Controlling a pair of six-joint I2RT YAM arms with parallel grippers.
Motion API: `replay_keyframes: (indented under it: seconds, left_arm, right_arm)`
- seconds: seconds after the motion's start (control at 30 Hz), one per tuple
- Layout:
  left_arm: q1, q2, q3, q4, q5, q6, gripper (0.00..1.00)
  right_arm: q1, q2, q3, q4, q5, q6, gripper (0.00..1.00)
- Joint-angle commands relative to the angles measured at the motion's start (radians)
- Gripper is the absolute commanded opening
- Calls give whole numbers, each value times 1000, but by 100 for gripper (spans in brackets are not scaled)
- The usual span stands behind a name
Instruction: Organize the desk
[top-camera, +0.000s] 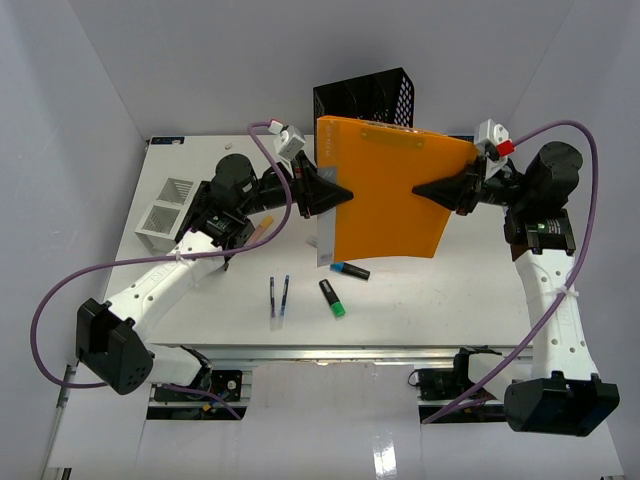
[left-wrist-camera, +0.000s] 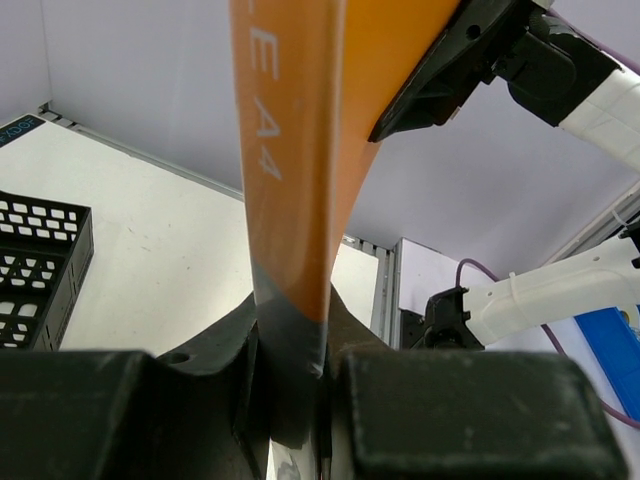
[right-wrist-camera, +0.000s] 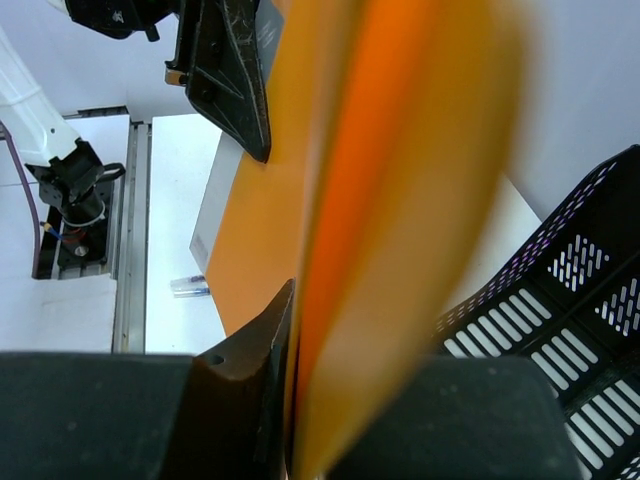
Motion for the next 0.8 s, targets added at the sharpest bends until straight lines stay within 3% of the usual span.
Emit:
replay_keyframes:
  seconds: [0.0, 0.07, 0.17, 0.3, 0.57, 0.77]
  left_arm:
    - [5, -79, -26, 13, -135, 2, 69]
    - [6, -101, -35, 2, -179, 15, 84]
    - [12, -136, -34, -49, -227, 56, 92]
    - [21, -172, -34, -112, -278, 106, 93]
    - [22, -323, -103, -341, -607, 247, 94]
    - [24, -469, -276, -430, -636, 275, 94]
  right_arm:
    - [11, -20, 6, 20, 13, -22, 8]
    - [11, -17, 9, 19, 31, -21, 8]
    - [9, -2, 12, 19, 77, -21, 8]
    - [0, 19, 23, 16, 143, -21, 8]
    - [-13, 122, 115, -6, 345, -41, 8]
    - [-12, 279, 273, -3, 555, -39, 8]
